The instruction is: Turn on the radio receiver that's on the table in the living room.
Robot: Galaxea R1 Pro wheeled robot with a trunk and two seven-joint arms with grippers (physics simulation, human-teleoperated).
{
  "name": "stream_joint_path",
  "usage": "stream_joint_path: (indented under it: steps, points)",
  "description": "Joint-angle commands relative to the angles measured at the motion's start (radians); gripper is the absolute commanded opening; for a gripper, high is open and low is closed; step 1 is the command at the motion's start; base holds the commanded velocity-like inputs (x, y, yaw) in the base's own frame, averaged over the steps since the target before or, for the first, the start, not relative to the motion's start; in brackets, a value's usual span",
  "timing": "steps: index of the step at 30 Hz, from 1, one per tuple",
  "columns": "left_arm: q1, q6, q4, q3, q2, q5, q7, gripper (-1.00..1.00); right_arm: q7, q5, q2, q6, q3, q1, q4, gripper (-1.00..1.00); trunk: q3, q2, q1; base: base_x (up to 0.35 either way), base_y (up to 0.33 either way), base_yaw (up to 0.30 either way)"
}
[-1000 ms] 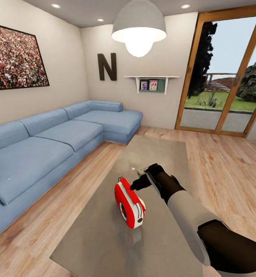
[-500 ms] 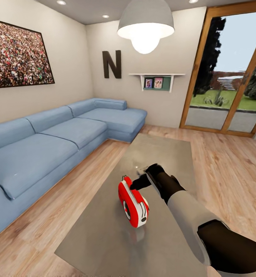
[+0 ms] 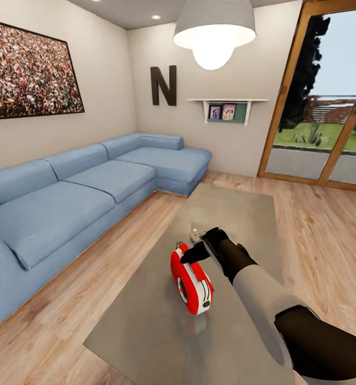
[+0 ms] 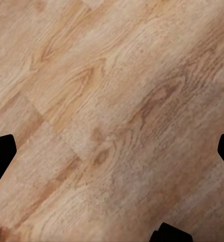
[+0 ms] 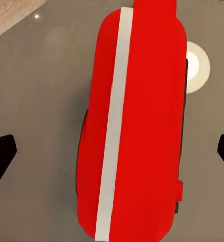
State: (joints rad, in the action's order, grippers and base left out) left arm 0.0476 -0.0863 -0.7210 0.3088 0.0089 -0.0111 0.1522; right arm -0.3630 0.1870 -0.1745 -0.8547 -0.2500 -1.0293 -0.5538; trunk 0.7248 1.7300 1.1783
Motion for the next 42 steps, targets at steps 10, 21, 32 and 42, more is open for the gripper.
stream_joint_path:
  steps: [10, 21, 32, 42]
  points:
    - [0.000, 0.000, 0.000, 0.000, 0.000, 0.000, 0.001, 1.00, 0.116, -0.007, 0.000, 0.025, 0.006, 0.000, 0.001, 1.00, 0.000, 0.000, 0.000, 0.000, 0.000, 0.001]
    - [0.000, 0.000, 0.000, 0.001, 0.000, 0.000, 0.001, 1.00, 0.139, -0.008, 0.000, 0.025, 0.005, 0.000, 0.002, 1.00, 0.000, 0.000, 0.000, 0.000, 0.000, 0.000]
    - [0.000, 0.000, 0.000, 0.001, 0.000, 0.000, 0.000, 1.00, 0.138, -0.009, 0.000, 0.025, 0.004, 0.000, 0.003, 1.00, 0.011, 0.000, 0.000, 0.000, 0.000, 0.059]
    - [0.000, 0.000, 0.000, 0.001, 0.000, 0.000, 0.001, 1.00, 0.137, -0.012, 0.000, 0.025, 0.006, 0.000, 0.007, 1.00, 0.020, 0.000, 0.000, 0.000, 0.000, 0.057]
